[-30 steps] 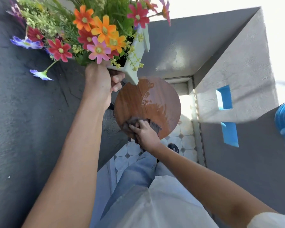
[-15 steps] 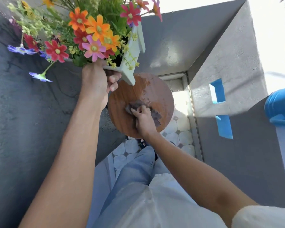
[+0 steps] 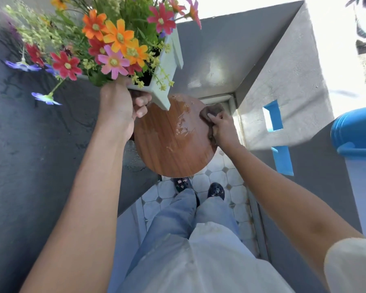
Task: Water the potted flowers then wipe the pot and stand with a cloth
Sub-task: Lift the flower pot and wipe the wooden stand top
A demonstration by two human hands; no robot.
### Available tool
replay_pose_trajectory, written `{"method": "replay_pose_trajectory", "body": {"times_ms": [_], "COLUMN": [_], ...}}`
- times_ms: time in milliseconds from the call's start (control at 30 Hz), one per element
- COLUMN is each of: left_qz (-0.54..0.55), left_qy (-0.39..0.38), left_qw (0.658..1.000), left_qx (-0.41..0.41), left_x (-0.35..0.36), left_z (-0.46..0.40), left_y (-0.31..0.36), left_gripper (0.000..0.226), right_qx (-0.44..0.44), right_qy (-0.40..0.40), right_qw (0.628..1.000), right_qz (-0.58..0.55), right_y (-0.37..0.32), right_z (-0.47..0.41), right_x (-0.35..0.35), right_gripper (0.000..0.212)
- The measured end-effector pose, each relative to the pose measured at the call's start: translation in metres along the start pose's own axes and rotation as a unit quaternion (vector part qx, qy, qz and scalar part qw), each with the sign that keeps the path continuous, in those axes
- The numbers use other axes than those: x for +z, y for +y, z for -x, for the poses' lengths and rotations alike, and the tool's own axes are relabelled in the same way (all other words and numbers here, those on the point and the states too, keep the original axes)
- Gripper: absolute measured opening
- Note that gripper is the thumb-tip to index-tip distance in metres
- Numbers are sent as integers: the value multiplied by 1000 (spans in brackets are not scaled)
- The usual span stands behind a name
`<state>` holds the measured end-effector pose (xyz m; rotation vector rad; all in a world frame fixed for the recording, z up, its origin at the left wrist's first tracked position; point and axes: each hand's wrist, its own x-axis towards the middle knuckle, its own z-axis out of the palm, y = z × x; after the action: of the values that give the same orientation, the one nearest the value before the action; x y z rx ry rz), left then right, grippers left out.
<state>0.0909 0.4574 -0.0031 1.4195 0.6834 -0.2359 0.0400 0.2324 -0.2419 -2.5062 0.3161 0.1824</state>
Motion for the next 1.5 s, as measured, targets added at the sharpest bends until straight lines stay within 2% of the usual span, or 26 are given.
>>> {"method": "replay_pose_trajectory", "body": {"times_ms": [67,167,267,367,400,467,500,567,633,733,833,900,967,1067,1133,1233,1300,1367,1500], "left_qz": [9,14,-10,-38,-41,-39,-36,-24,-22,-23,-15,-10,3,28,35,33,31,35,36], "left_qy": [0,-4,-14,-24,-24,-25,-27,-35,-39,-41,-33,-22,-16,-14,-13,-13,-13,-5,-5], "left_qw": [1000,1000,1000,999,999,999,999,999,999,999,999,1000,1000,999,999,999,999,999,999], "left_qx": [0,-1,4,12,13,14,15,14,19,21,17,11,3,-4,-3,6,14,16,16], "left_x": [-2,-6,-10,-15,-16,-18,-18,-19,-21,-22,-20,-18,-18,-21,-22,-23,-23,-23,-24], "left_z": [1,2,5,4,3,1,1,1,2,3,3,3,2,-2,-4,-6,-6,-7,-10], "left_y": [0,-1,0,3,4,4,4,4,3,3,2,0,-2,-1,1,3,4,5,9], "left_gripper": [34,36,38,38,39,39,38,37,37,38,38,38,37,35,33,36,38,39,35], "right_qx": [-10,-22,-54,-37,-33,-15,10,50,28,-23,12,-35,-126,-271,-318,-317,-311,-260,-104], "right_qy": [-12,-48,-72,-131,-139,-110,-79,-18,-27,-54,-27,-48,-110,-222,-250,-215,-157,-107,-39], "right_qw": [1000,998,987,958,958,983,992,996,998,996,999,998,986,935,911,922,934,955,989], "right_qz": [-6,-44,-133,-252,-249,-148,-99,-71,-50,64,31,16,23,58,79,61,78,91,93], "right_y": [-6,-21,-38,-43,-40,-29,-22,-21,-28,-31,-48,-72,-100,-127,-126,-108,-90,-73,-60], "right_z": [-10,-6,11,31,32,26,24,30,49,70,64,69,85,118,122,100,76,47,-16], "right_x": [-15,-31,-51,-67,-67,-58,-49,-30,-5,31,53,71,96,121,123,108,90,73,53], "right_gripper": [5,39,42,43,43,43,45,43,42,57,51,49,54,51,42,36,38,40,47]}}
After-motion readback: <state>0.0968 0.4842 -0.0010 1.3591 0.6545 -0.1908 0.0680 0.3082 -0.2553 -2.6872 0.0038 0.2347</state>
